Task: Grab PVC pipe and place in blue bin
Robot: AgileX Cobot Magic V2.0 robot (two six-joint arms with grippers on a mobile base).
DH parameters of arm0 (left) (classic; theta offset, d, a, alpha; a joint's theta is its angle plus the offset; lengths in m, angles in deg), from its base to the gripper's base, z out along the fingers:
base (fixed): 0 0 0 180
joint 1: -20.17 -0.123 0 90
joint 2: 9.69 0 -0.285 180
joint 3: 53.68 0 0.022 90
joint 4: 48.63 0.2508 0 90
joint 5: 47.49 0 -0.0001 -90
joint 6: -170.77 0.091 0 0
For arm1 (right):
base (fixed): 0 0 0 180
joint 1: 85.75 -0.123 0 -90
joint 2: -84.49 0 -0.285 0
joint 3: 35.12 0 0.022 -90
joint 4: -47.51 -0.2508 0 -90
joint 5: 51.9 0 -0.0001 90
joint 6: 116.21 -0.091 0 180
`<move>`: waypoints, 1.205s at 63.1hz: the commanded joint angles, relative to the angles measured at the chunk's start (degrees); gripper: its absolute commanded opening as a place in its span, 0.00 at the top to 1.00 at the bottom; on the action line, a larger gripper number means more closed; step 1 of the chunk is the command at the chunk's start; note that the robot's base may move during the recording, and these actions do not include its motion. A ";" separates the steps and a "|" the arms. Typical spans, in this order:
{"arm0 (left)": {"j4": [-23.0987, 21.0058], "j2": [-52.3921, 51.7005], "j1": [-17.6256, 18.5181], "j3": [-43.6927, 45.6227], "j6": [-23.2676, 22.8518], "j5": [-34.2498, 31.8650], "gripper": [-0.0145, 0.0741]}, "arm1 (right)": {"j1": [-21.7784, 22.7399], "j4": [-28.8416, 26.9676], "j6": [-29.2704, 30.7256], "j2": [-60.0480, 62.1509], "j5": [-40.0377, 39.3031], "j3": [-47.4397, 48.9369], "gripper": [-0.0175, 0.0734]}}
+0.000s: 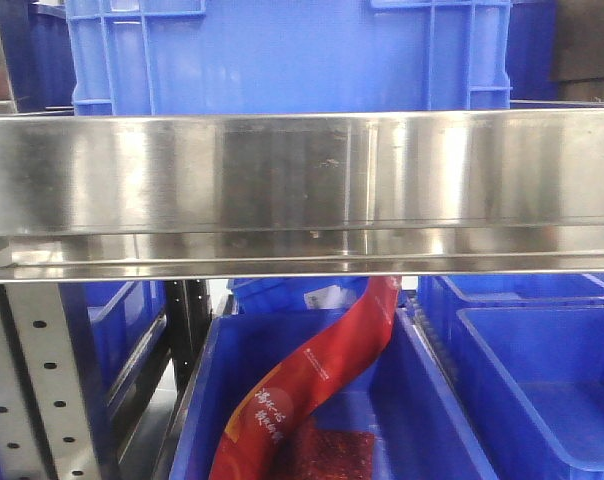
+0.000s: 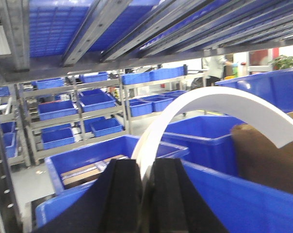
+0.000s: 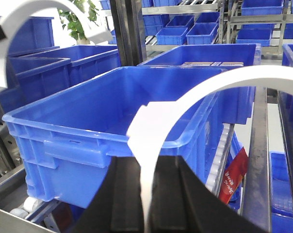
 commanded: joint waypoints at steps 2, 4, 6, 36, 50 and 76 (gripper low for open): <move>0.36 1.54 -1.65 0.62 0.11 -3.72 0.96 | 0.07 -1.05 0.47 -0.63 -1.67 0.43 0.98; 0.36 1.97 -2.17 0.62 0.11 -4.24 0.96 | 0.07 -1.29 0.47 -0.74 -1.67 0.43 0.98; 0.36 2.38 -2.80 0.62 0.11 -5.10 0.96 | 0.07 -1.28 0.47 -0.86 -1.67 0.43 0.98; 0.56 11.12 -3.47 5.08 0.11 -8.65 0.96 | 0.07 -1.77 0.99 -2.52 -1.62 0.43 0.98; 0.56 14.37 -3.59 7.88 0.11 -6.31 0.96 | 0.07 -1.77 1.59 -3.87 -2.48 0.43 0.98; 1.63 18.11 -3.59 7.88 0.11 -6.43 0.96 | 0.07 -1.77 1.59 -4.05 -3.34 0.43 0.98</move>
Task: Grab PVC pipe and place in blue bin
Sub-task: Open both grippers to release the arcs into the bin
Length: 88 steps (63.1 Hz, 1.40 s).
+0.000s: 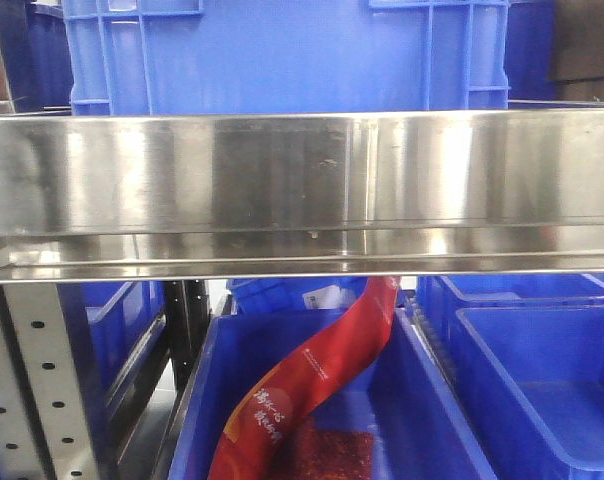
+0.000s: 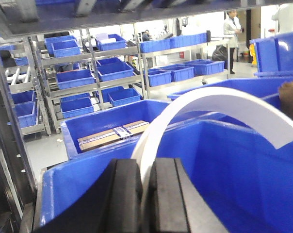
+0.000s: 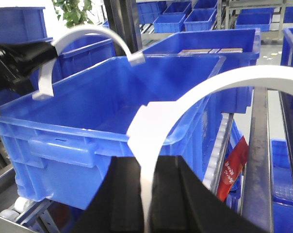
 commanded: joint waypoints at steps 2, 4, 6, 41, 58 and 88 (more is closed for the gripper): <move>0.45 0.26 0.27 0.69 0.00 -1.67 0.96 | 0.07 -0.45 0.55 -0.08 -1.76 0.43 0.98; 0.45 0.26 0.27 0.69 0.00 -1.67 0.96 | 0.07 -0.45 0.55 -0.08 -1.87 0.43 0.98; 0.45 0.26 0.27 0.69 0.00 -1.67 0.96 | 0.07 -0.45 0.55 -0.08 -1.87 0.43 0.98; -0.04 0.17 0.27 2.52 -0.12 0.95 0.96 | -5.22 -14.75 14.04 -13.15 -6.99 5.00 0.98; -0.04 0.28 0.27 7.07 -0.56 6.32 0.96 | -8.30 -14.38 14.98 -25.51 -5.86 15.73 0.98; -0.15 0.28 0.27 7.08 -0.56 6.47 0.96 | -10.79 -14.38 16.85 -33.37 -9.61 22.23 0.98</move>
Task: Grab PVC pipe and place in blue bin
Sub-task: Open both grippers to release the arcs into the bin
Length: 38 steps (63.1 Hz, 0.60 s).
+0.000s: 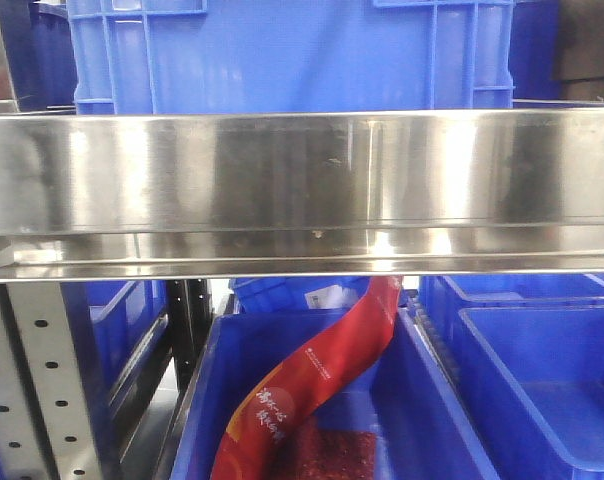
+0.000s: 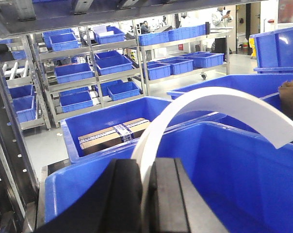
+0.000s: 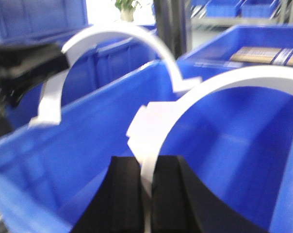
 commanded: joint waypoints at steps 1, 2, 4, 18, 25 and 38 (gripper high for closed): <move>-0.41 -0.11 0.27 0.53 -0.46 -1.05 0.96 | -0.05 -0.73 0.80 0.00 -1.73 1.32 0.98; -0.41 -0.11 0.27 0.53 -0.46 -1.05 0.96 | -0.05 -0.73 0.80 0.01 -1.73 1.50 0.98; -0.41 -0.11 0.27 0.53 -0.46 -1.05 0.96 | -0.05 -0.73 0.80 -0.11 -1.73 1.91 0.98; -0.41 -0.11 0.27 0.53 -0.46 -1.05 0.96 | -0.05 -0.73 0.94 -3.29 -1.38 4.30 0.98; -0.41 -0.11 0.27 0.53 -0.46 -0.90 0.96 | -0.63 -0.73 1.04 -4.77 -1.38 4.30 0.98; -0.41 -0.11 0.27 0.53 -0.46 -0.10 0.96 | -2.56 -0.73 3.10 -7.46 -5.18 4.30 0.98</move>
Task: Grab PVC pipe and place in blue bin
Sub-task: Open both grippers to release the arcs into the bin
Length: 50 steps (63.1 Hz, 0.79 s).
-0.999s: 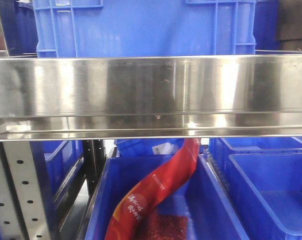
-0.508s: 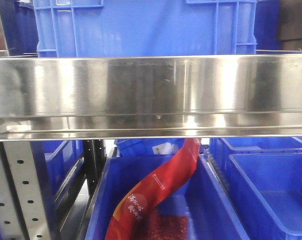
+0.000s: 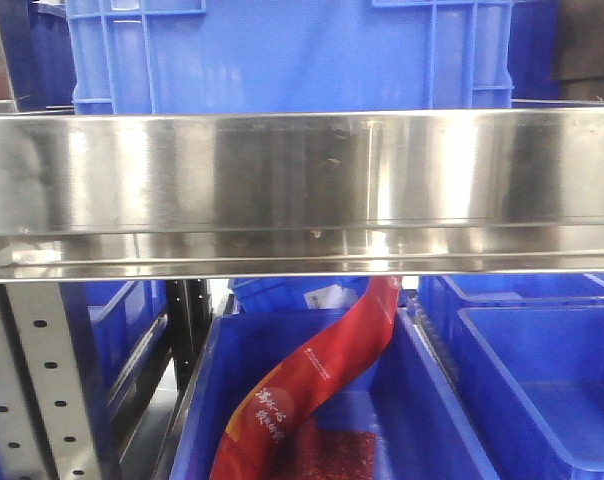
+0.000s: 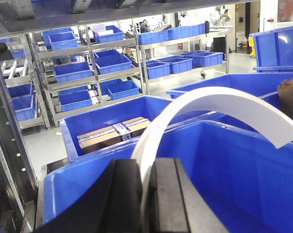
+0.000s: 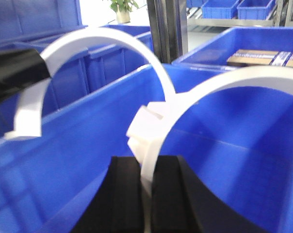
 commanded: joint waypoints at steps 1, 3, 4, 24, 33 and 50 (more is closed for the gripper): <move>-0.41 -0.11 0.27 0.53 -0.35 -0.65 0.96 | -0.78 -0.69 1.98 -0.70 -2.68 0.63 0.98; -0.41 -0.11 0.27 0.53 -0.35 -0.65 0.96 | -1.02 -0.69 1.99 -0.82 -3.11 0.63 0.98; -0.41 -0.11 0.27 0.53 -0.35 -0.65 0.96 | -1.17 -0.69 1.99 -0.93 -3.33 0.63 0.98; -0.41 -0.02 0.16 0.53 -0.35 -0.67 0.96 | -1.41 -0.69 1.99 -2.82 -5.83 0.78 0.97; -0.41 -0.02 0.16 0.53 -0.35 -0.67 0.96 | -1.41 -0.69 1.99 -3.45 -5.83 0.88 0.91; -0.41 0.81 0.16 0.53 -0.35 -0.67 0.71 | -1.41 -0.80 1.99 -3.57 -5.95 0.88 0.68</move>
